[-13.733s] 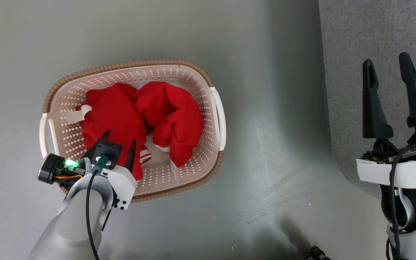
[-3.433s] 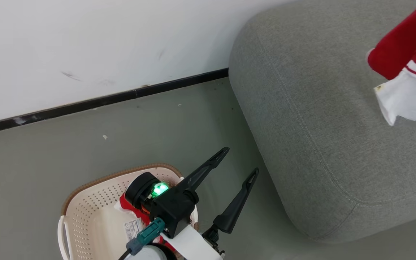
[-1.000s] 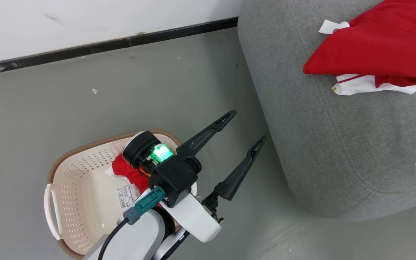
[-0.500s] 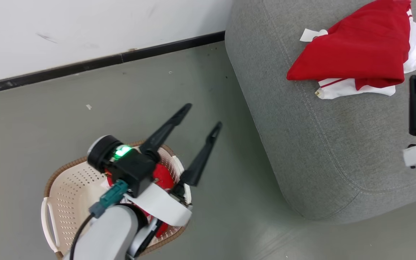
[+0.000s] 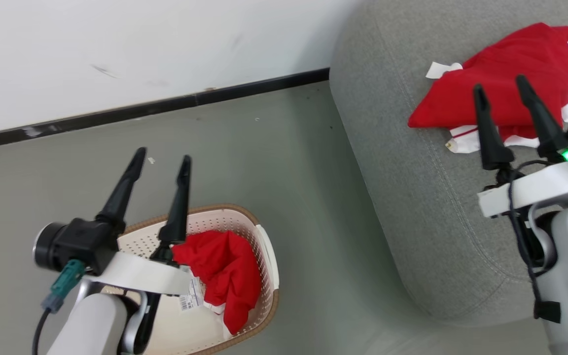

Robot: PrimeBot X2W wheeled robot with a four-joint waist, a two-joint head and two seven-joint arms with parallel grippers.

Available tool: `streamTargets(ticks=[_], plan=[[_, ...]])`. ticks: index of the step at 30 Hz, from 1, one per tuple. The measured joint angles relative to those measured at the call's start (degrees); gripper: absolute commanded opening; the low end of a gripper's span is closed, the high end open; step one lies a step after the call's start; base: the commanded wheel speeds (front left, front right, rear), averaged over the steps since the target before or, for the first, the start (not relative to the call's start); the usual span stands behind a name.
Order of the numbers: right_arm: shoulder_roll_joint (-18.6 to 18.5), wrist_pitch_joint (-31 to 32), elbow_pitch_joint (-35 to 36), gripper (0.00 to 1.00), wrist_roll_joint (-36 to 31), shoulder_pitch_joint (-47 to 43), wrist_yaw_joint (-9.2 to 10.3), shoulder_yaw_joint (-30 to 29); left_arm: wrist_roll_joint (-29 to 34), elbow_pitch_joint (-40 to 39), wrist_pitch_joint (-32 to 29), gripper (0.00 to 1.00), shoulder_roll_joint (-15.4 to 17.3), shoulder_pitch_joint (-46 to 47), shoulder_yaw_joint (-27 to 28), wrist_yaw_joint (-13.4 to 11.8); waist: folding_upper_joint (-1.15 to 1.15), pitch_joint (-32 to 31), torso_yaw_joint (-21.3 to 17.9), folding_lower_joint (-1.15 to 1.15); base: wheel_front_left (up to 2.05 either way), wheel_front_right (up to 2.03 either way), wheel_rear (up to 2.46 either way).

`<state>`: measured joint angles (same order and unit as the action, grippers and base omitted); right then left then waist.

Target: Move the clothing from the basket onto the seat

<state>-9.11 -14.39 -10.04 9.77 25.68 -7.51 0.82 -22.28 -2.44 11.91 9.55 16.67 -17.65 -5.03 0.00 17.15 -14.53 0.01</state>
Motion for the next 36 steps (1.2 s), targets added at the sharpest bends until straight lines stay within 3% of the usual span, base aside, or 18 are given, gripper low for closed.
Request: streamTargets(ticks=[7, 17, 36], plan=[[2.0, 0.0, 0.3, 1.00, -2.5, 0.8, 0.00, 3.7, -1.0, 2.2, 1.4, 1.00, 0.6, -3.7, 5.1, -2.5, 0.00, -2.2, 2.3, 0.00, 0.00, 0.00, 0.00], [3.8, 0.0, 0.2, 1.00, -6.5, -1.6, 0.00, 4.3, -2.3, 4.7, 2.1, 1.00, 0.7, -10.1, 8.7, -4.8, 0.00, -5.8, 5.5, 0.00, 0.00, 0.00, 0.00], [6.2, 0.0, 2.7, 1.00, -9.8, -18.6, 0.00, 0.0, -2.1, 6.2, 2.3, 1.00, 0.1, -18.2, 10.1, -5.4, 0.00, -13.8, 9.7, 0.00, 0.00, 0.00, 0.00]])
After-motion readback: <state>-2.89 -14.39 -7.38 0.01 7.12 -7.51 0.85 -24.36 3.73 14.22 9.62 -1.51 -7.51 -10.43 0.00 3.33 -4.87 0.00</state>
